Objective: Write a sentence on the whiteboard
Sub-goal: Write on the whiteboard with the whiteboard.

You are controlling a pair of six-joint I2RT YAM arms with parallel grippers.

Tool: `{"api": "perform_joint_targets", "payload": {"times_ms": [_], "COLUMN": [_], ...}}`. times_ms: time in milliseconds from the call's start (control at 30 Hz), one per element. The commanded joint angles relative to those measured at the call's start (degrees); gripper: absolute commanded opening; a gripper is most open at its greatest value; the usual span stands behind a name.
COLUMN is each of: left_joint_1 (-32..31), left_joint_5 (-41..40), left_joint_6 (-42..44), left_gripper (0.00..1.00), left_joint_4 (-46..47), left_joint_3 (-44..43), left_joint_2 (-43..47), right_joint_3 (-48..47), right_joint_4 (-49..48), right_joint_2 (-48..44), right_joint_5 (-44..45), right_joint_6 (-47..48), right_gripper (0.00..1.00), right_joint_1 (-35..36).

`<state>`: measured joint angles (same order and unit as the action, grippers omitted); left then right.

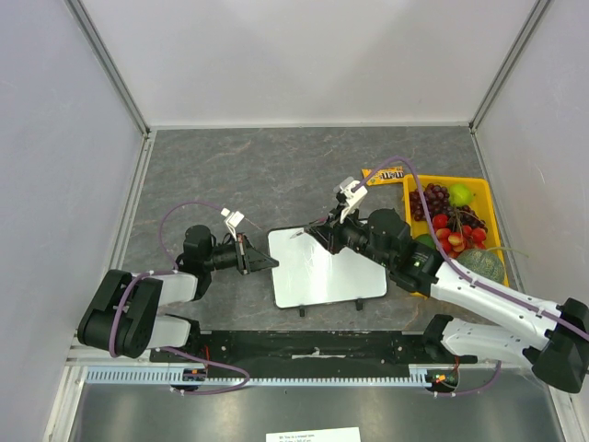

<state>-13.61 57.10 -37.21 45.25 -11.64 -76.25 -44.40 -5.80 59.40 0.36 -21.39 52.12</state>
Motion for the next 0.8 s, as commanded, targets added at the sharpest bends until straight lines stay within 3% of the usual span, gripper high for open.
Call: {"api": "perform_joint_targets", "payload": {"times_ms": [0,767], "left_joint_1": [0.0,-0.7], "left_joint_5": [-2.7,-3.6], "left_joint_6": [3.4,4.1], "left_gripper": [0.02,0.02], "left_joint_4": [-2.8,-4.3], "left_joint_3": [-0.4,-1.0], "left_joint_2": [0.2,-0.1], "right_joint_3": [-2.5,-2.2], "right_joint_4": [-3.0,-8.3], "right_joint_2": [0.5,6.9], "right_joint_5": [2.3,13.9], "right_joint_6": [1.0,3.7], "right_gripper": [0.00,0.00], "right_joint_1": [0.8,5.6]}}
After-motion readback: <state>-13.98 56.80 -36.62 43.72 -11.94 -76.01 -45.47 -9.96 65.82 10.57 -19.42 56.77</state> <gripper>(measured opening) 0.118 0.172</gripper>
